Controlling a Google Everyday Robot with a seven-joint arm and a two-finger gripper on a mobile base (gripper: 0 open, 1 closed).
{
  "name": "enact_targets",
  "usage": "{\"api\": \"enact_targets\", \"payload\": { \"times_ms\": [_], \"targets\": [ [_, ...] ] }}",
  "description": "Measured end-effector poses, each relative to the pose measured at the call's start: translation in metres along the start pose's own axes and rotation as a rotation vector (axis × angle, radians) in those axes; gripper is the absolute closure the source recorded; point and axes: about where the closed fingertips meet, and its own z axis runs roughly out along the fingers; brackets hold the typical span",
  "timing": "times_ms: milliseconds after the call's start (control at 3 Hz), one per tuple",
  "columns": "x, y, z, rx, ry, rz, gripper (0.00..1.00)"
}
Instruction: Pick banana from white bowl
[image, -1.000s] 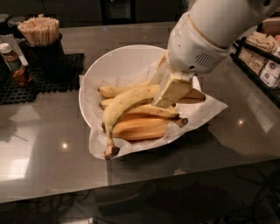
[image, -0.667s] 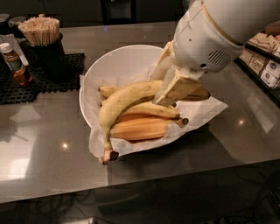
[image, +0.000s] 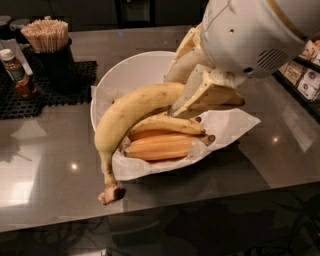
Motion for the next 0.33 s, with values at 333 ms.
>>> {"api": "enact_targets", "payload": {
  "times_ms": [333],
  "targets": [
    [0.0, 0.0, 0.0, 0.0, 0.0, 0.0, 1.0]
  ]
}}
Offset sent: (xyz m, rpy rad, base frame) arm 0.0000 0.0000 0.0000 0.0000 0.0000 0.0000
